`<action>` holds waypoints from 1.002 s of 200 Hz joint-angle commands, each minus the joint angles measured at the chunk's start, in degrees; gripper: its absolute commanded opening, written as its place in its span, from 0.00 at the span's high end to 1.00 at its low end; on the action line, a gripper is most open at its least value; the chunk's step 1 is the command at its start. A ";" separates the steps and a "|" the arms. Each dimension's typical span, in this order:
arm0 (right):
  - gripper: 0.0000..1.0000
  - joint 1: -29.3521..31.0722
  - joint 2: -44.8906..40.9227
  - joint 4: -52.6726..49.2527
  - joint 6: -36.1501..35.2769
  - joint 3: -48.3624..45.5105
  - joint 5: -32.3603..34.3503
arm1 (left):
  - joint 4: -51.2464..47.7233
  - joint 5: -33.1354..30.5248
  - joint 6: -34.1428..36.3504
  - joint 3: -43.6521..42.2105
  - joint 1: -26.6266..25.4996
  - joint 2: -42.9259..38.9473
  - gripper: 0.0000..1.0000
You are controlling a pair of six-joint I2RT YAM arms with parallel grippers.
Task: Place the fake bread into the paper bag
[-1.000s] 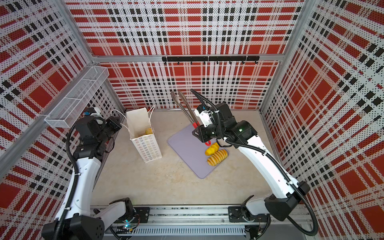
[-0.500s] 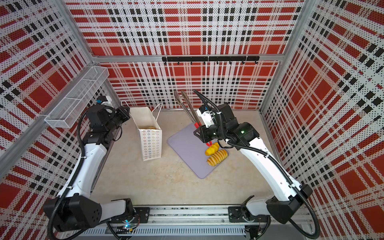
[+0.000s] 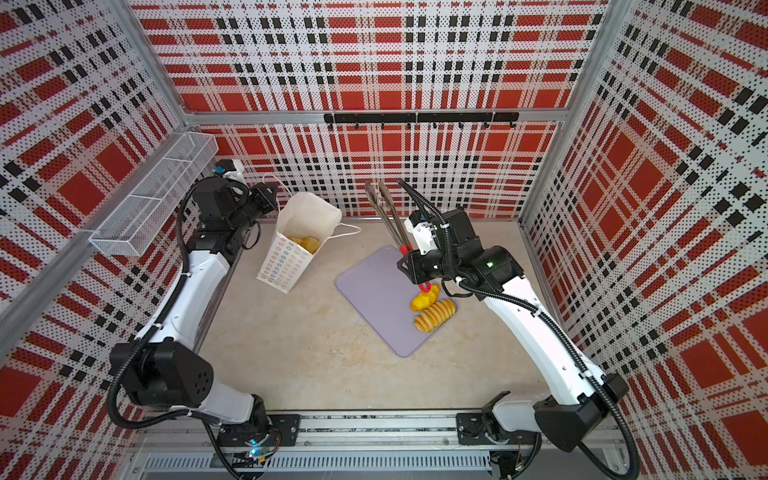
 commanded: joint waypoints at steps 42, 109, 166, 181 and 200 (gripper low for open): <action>0.74 -1.31 -4.19 0.55 1.70 -1.86 2.12 | 7.02 2.41 -1.00 10.24 -3.63 6.79 1.00; 0.74 -1.83 -5.50 0.32 2.48 -2.61 2.67 | 14.17 4.28 -4.83 -7.14 1.98 1.00 1.00; 0.74 -2.08 -4.60 0.61 2.76 -2.82 1.65 | 15.98 8.19 -4.60 -21.96 8.44 -7.35 1.00; 0.74 -2.09 -4.51 0.85 2.90 -2.98 1.38 | 14.86 8.48 -3.58 -21.68 8.67 -7.77 1.00; 0.74 -2.08 -4.84 1.03 3.19 -3.43 1.28 | 14.09 8.87 -3.04 -20.73 8.82 -7.52 0.99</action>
